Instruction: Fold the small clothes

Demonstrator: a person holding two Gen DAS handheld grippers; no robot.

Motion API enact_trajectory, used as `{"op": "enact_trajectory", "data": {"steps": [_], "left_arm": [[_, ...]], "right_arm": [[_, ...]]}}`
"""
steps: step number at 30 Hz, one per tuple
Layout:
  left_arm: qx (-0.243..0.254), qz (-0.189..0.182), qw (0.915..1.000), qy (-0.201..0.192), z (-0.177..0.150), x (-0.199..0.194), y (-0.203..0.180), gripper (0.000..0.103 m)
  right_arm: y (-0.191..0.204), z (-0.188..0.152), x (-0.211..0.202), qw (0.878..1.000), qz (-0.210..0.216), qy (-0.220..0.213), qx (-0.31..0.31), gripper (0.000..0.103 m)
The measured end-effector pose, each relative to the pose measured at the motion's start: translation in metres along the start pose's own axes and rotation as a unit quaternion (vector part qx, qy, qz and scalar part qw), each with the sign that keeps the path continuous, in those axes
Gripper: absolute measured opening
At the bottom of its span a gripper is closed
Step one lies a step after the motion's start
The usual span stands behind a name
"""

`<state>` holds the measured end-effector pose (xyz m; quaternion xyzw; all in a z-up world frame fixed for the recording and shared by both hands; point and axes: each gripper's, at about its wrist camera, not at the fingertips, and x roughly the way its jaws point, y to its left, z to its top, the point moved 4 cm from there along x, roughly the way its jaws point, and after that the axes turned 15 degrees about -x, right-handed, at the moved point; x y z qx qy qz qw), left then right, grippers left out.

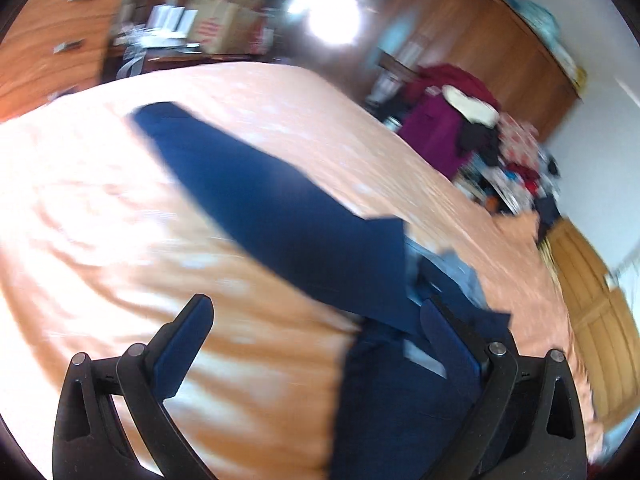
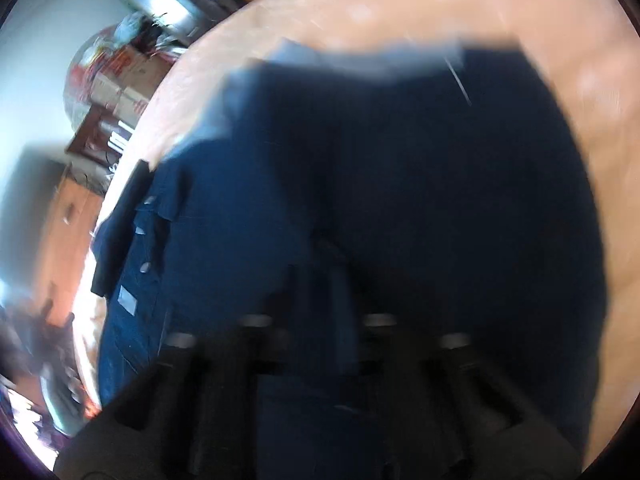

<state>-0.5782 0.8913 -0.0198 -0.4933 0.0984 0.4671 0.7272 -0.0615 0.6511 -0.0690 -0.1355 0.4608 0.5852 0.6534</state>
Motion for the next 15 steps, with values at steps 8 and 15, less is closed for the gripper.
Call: {"op": "enact_trajectory", "data": {"steps": [8,15], "left_arm": [[-0.077,0.031,0.9957,-0.042,0.063,-0.012,0.079,0.103],[-0.123,0.021,0.9906,-0.056,0.072,-0.006,0.127,0.103]], "right_arm": [[0.202,0.096,0.04,0.982,0.06,-0.033,-0.177,0.075],[0.4,0.107,0.148,0.939,0.133,0.029,-0.315,0.068]]}}
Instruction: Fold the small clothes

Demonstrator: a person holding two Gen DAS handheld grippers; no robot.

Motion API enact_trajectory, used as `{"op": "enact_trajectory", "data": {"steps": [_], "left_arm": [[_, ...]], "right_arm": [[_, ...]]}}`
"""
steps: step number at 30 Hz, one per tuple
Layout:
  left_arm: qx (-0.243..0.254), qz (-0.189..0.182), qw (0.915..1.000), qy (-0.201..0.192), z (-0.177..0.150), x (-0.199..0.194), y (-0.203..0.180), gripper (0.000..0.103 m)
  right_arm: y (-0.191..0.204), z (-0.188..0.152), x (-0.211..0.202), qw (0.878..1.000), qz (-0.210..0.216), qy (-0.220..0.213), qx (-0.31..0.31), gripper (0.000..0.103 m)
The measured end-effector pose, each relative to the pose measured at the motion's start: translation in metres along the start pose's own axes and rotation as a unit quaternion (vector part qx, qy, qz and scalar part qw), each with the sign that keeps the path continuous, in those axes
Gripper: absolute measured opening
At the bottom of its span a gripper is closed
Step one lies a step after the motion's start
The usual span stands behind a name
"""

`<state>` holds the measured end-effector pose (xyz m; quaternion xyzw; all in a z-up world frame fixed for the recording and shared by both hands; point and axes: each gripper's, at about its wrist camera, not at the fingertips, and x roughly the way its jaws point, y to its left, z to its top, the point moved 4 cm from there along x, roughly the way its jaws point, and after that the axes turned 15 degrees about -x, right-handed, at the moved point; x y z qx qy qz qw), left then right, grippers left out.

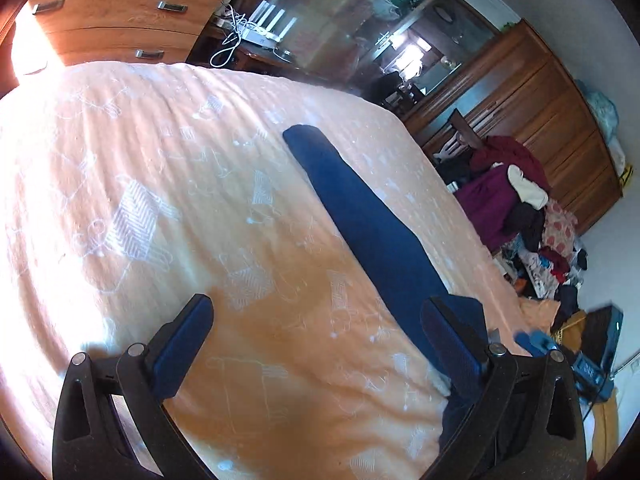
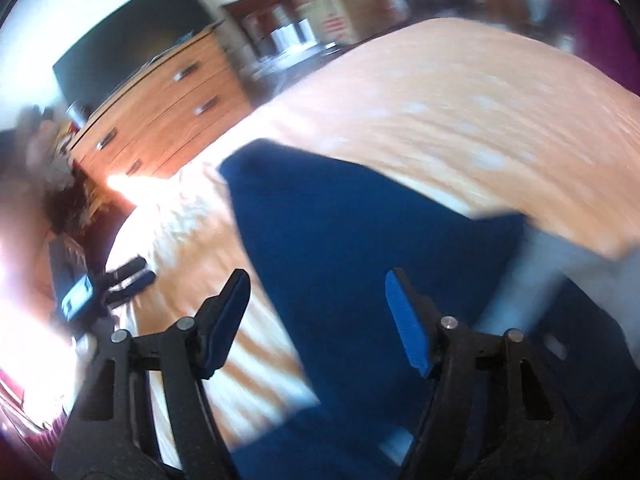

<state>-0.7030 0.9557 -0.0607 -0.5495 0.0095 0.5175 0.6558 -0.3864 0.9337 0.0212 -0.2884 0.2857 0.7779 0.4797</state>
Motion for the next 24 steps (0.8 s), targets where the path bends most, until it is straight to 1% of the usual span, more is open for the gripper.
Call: {"op": "enact_trajectory", "data": {"steps": [1,3,5,6,7,8,10,12,13,17,19,21,22,23,24], "left_arm": [[0.001,-0.004,1.0,0.001,0.002,0.001,-0.002,0.103],[0.009,-0.026,0.9996,0.009,0.012,0.007,-0.013,0.103],[0.003,-0.05,0.9974,0.052,0.028,0.03,-0.027,0.103],[-0.009,-0.06,0.995,0.08,0.035,0.045,-0.034,0.103],[-0.019,-0.062,0.9924,0.104,0.045,0.062,-0.038,0.103],[-0.03,-0.058,0.9905,0.121,0.056,0.081,-0.04,0.103],[-0.034,-0.041,0.9895,0.134,0.075,0.112,-0.041,0.103],[-0.054,-0.043,0.9859,0.152,0.089,0.139,-0.041,0.103],[-0.06,-0.043,0.9854,0.154,0.094,0.149,-0.042,0.103],[-0.04,-0.043,0.9875,0.146,0.108,0.174,-0.058,0.103],[-0.034,-0.037,0.9879,0.146,0.111,0.19,-0.061,0.103],[-0.038,-0.034,0.9895,0.135,0.114,0.198,-0.062,0.103],[-0.043,-0.037,0.99,0.129,0.114,0.199,-0.062,0.102],[-0.05,-0.048,0.9899,0.123,0.116,0.2,-0.064,0.101],[-0.051,-0.064,0.9892,0.121,0.116,0.2,-0.066,0.098]], "right_arm": [[0.008,0.01,0.012,1.0,0.007,-0.001,0.004,0.068],[0.024,0.019,0.029,1.0,0.016,-0.002,0.002,0.068],[0.037,0.019,0.043,1.0,0.026,0.0,-0.002,0.068],[0.04,0.015,0.04,1.0,0.03,0.001,-0.002,0.068],[0.042,0.011,0.042,0.999,0.034,0.002,0.001,0.068],[0.042,0.005,0.035,0.999,0.037,0.001,0.005,0.068],[0.035,-0.005,0.029,0.999,0.036,-0.002,0.017,0.069],[0.024,-0.01,0.017,0.999,0.034,-0.008,0.034,0.069],[0.022,-0.01,0.016,0.999,0.032,-0.013,0.04,0.069],[0.009,-0.014,0.006,0.997,0.027,-0.034,0.061,0.069],[0.006,-0.015,0.001,0.997,0.022,-0.044,0.064,0.069],[-0.001,-0.023,-0.013,0.996,0.014,-0.057,0.071,0.067],[-0.007,-0.03,-0.021,0.995,0.01,-0.064,0.08,0.063],[-0.014,-0.039,-0.032,0.993,0.005,-0.07,0.093,0.056],[-0.022,-0.048,-0.041,0.992,0.0,-0.074,0.106,0.053]]}}
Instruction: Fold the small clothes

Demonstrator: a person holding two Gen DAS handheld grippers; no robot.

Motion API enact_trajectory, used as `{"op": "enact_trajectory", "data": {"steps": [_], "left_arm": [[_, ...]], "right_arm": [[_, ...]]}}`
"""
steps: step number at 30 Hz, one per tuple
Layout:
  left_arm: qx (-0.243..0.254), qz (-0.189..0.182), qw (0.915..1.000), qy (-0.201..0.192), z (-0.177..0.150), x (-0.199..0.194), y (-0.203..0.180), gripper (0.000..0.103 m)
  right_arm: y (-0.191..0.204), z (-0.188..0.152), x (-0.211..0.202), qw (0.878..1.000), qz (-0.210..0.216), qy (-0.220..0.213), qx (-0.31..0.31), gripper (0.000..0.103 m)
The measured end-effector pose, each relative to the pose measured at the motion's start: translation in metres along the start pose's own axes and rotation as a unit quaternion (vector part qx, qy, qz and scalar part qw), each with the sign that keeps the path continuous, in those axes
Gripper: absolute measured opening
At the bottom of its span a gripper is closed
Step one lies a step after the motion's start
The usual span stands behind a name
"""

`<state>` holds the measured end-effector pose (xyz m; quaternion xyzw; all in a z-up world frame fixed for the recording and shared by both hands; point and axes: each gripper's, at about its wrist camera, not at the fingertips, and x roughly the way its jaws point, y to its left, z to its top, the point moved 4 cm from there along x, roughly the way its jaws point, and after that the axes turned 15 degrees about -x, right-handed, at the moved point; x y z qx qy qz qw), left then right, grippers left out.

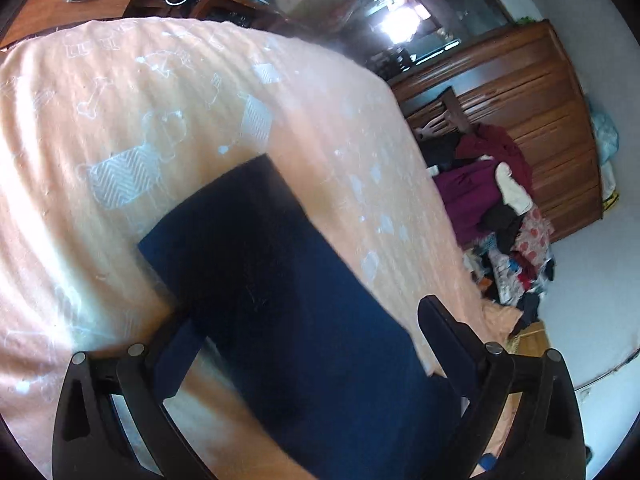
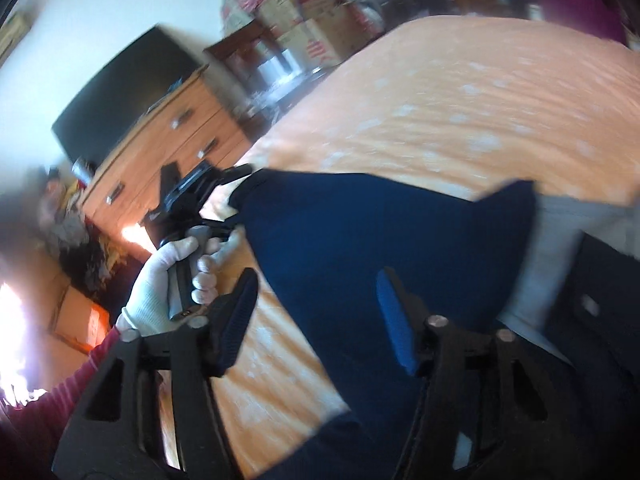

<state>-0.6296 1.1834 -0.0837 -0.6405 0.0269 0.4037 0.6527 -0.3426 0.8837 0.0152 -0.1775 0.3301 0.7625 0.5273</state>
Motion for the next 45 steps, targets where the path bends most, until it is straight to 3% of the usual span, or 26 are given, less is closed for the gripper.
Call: {"op": "enact_trajectory", "data": {"steps": [1,2,3,4,6,8,10,12,13,14,15,16,17,18,20,24,26,31,36,38,42,45], "left_arm": [[0.008,-0.017,0.9998,0.005,-0.001,0.0,-0.002,0.077],[0.014,-0.022,0.9996,0.013,-0.002,0.004,-0.004,0.035],[0.018,-0.031,0.9991,0.023,-0.004,0.008,-0.007,0.014],[0.03,-0.036,0.9986,0.024,-0.008,0.01,-0.013,0.004],[0.087,-0.037,0.9954,0.015,-0.031,0.008,-0.047,0.004],[0.142,-0.075,0.9865,0.032,-0.071,0.005,-0.094,0.004],[0.207,-0.125,0.9675,0.075,-0.136,0.007,-0.15,0.006],[0.255,-0.169,0.9439,0.124,-0.206,0.015,-0.194,0.015],[0.276,-0.186,0.9308,0.152,-0.242,0.021,-0.212,0.034],[0.289,-0.207,0.9136,0.198,-0.284,0.032,-0.228,0.07],[0.293,-0.206,0.903,0.238,-0.321,0.048,-0.233,0.085],[0.29,-0.195,0.9017,0.255,-0.345,0.059,-0.23,0.089],[0.278,-0.191,0.9003,0.275,-0.361,0.069,-0.223,0.085],[0.258,-0.188,0.9015,0.292,-0.371,0.078,-0.213,0.083],[0.209,-0.169,0.9186,0.289,-0.373,0.086,-0.188,0.082],[0.173,-0.182,0.9364,0.245,-0.35,0.053,-0.161,0.083],[0.169,-0.182,0.9444,0.215,-0.332,0.031,-0.151,0.092],[0.134,-0.162,0.9617,0.175,-0.299,0.01,-0.113,0.094],[0.122,-0.157,0.9639,0.177,-0.296,0.011,-0.088,0.094],[0.122,-0.157,0.9639,0.177,-0.3,0.016,-0.087,0.095],[0.115,-0.158,0.9645,0.178,-0.305,0.028,-0.088,0.095],[0.116,-0.156,0.9646,0.178,-0.306,0.028,-0.084,0.095]], "right_arm": [[-0.01,-0.006,-0.01,1.0,-0.005,-0.005,0.015,0.049],[-0.024,-0.013,-0.022,0.999,-0.005,-0.01,0.035,0.046],[-0.041,-0.022,-0.035,0.998,-0.01,-0.015,0.056,0.046],[-0.054,-0.029,-0.047,0.997,-0.021,-0.019,0.072,0.045],[-0.085,-0.048,-0.08,0.992,-0.051,-0.034,0.106,0.046],[-0.113,-0.072,-0.115,0.985,-0.069,-0.053,0.149,0.046],[-0.132,-0.095,-0.142,0.978,-0.077,-0.066,0.184,0.046],[-0.149,-0.119,-0.167,0.971,-0.092,-0.074,0.209,0.046],[-0.156,-0.131,-0.176,0.967,-0.092,-0.076,0.225,0.047],[-0.163,-0.142,-0.183,0.964,-0.084,-0.076,0.241,0.054],[-0.171,-0.151,-0.188,0.961,-0.076,-0.077,0.256,0.057],[-0.176,-0.158,-0.192,0.958,-0.072,-0.079,0.268,0.059],[-0.183,-0.164,-0.195,0.955,-0.068,-0.078,0.277,0.059],[-0.188,-0.167,-0.196,0.956,-0.059,-0.073,0.279,0.059],[-0.195,-0.166,-0.19,0.957,-0.045,-0.064,0.279,0.06],[-0.207,-0.148,-0.148,0.965,0.0,-0.024,0.263,0.06],[-0.206,-0.136,-0.123,0.968,0.014,0.001,0.249,0.06],[-0.204,-0.13,-0.081,0.973,-0.018,0.058,0.223,0.06],[-0.196,-0.117,-0.093,0.979,-0.057,0.028,0.195,0.056],[-0.196,-0.113,-0.093,0.98,-0.055,0.017,0.193,0.056],[-0.203,-0.12,-0.061,0.979,-0.06,0.069,0.182,0.056],[-0.204,-0.12,-0.059,0.978,-0.06,0.051,0.193,0.052]]}}
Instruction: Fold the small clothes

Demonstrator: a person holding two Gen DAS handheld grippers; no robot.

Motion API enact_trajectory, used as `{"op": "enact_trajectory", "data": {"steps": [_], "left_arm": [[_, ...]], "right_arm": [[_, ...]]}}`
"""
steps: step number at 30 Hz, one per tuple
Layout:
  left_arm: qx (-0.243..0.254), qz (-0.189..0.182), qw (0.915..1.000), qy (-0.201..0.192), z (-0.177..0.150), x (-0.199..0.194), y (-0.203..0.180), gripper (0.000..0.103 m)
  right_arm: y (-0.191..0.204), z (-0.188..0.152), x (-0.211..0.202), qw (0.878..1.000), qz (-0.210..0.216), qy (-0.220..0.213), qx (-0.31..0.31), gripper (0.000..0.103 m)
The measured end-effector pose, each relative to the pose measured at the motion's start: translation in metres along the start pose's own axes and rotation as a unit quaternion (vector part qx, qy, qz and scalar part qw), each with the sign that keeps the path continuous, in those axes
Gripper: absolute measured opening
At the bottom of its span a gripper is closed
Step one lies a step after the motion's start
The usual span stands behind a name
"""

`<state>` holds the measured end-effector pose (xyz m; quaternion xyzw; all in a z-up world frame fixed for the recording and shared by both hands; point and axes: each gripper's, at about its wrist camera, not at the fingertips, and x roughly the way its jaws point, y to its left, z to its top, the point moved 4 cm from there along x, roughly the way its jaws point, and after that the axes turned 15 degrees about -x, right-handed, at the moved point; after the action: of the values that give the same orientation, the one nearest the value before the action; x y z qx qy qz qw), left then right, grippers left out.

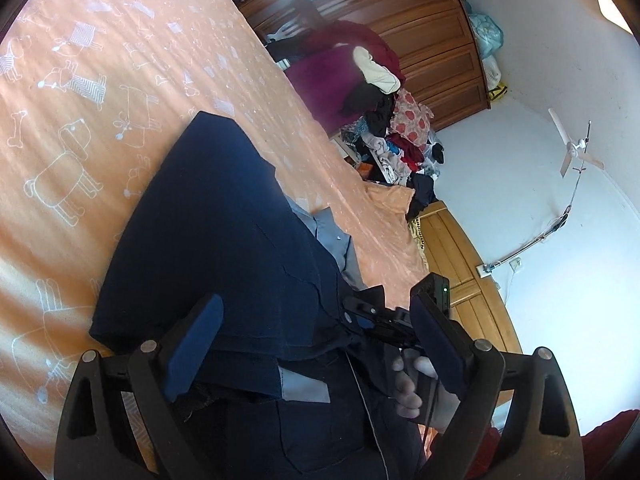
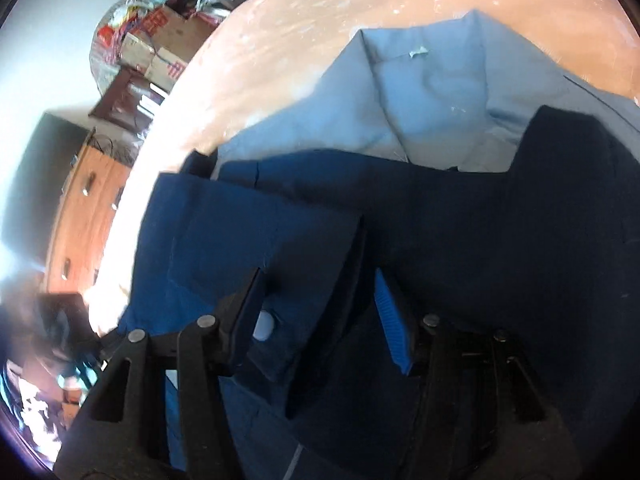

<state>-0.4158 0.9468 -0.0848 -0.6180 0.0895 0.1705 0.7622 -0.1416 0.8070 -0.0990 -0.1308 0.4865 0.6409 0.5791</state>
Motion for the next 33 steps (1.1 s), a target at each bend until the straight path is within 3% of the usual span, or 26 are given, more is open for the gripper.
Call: {"op": "enact_trajectory", "data": {"steps": [2,5,9,14,17,19,24,25,26,28,30,31,33], "left_arm": [[0.002,0.003,1.0,-0.001,-0.001,0.001,0.001,0.095],[0.005,0.012,0.9999,-0.001,0.0,0.004,-0.004,0.095],[0.034,0.006,0.9993,-0.011,-0.002,-0.006,-0.028,0.096],[0.083,-0.027,0.9957,-0.03,-0.001,-0.018,-0.08,0.102],[0.101,-0.009,0.9948,-0.01,-0.002,0.005,-0.087,0.102],[0.097,0.003,0.9953,0.008,-0.003,0.022,-0.083,0.102],[0.085,0.059,0.994,0.035,-0.008,0.06,-0.061,0.102],[0.079,0.063,0.9942,0.038,-0.009,0.063,-0.056,0.102],[0.068,0.068,0.9946,0.041,-0.008,0.065,-0.048,0.102],[0.054,0.092,0.9935,0.04,-0.009,0.067,-0.036,0.101],[0.052,0.097,0.9932,0.037,-0.011,0.063,-0.035,0.101],[0.06,0.097,0.9928,0.036,-0.014,0.06,-0.039,0.101],[0.075,0.099,0.9917,0.034,-0.019,0.057,-0.046,0.101]], "right_arm": [[0.007,-0.001,0.001,1.0,0.029,-0.01,0.003,0.005],[0.019,0.002,-0.022,0.996,0.061,-0.058,-0.005,0.004],[0.009,0.005,-0.108,0.986,0.075,-0.148,-0.002,0.004],[-0.054,-0.014,-0.196,0.981,0.002,-0.194,0.021,0.004],[-0.111,-0.041,-0.216,0.978,-0.03,-0.194,0.074,0.004],[-0.148,-0.065,-0.208,0.978,-0.031,-0.171,0.113,0.004],[-0.18,-0.101,-0.187,0.981,-0.054,-0.125,0.138,0.004],[-0.182,-0.105,-0.187,0.981,-0.053,-0.123,0.143,0.005],[-0.184,-0.107,-0.185,0.981,-0.076,-0.11,0.14,0.013],[-0.186,-0.107,-0.192,0.977,-0.137,-0.096,0.132,0.015],[-0.17,-0.102,-0.214,0.971,-0.169,-0.13,0.105,0.015],[-0.158,-0.094,-0.224,0.97,-0.169,-0.154,0.084,0.016],[-0.135,-0.074,-0.214,0.982,-0.097,-0.153,0.053,0.015]]}}
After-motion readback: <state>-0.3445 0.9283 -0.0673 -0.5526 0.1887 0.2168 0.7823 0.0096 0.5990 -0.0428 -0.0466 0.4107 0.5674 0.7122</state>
